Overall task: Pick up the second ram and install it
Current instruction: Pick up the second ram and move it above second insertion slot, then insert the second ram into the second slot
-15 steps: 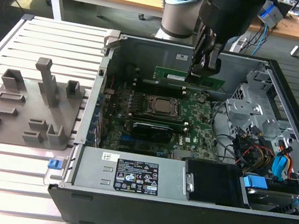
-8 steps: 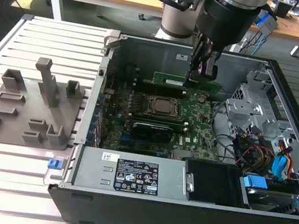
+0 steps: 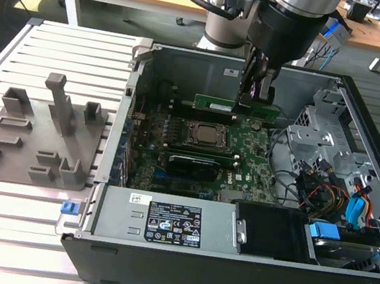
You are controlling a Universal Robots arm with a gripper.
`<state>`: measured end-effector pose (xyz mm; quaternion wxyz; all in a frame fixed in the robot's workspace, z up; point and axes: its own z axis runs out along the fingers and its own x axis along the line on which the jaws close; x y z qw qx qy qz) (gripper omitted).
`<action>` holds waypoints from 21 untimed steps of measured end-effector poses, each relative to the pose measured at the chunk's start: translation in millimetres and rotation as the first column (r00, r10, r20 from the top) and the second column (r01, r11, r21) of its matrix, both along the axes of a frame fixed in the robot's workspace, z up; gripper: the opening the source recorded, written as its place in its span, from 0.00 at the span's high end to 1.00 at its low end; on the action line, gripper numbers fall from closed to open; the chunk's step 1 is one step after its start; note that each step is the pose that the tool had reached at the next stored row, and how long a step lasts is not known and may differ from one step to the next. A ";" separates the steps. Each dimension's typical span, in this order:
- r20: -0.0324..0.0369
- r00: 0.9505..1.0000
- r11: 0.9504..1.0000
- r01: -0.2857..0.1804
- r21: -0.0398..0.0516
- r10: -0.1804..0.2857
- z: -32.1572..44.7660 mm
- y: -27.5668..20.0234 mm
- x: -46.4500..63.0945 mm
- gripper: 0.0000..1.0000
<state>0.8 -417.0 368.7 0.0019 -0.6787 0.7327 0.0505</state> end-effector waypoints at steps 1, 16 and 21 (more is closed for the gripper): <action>0.000 1.000 1.000 0.000 0.000 0.000 0.0 0.0 0.0 0.86; 0.000 1.000 1.000 0.000 0.000 0.000 -11.3 0.0 0.0 0.86; 0.000 1.000 1.000 0.000 0.000 0.000 -22.5 0.2 0.0 0.86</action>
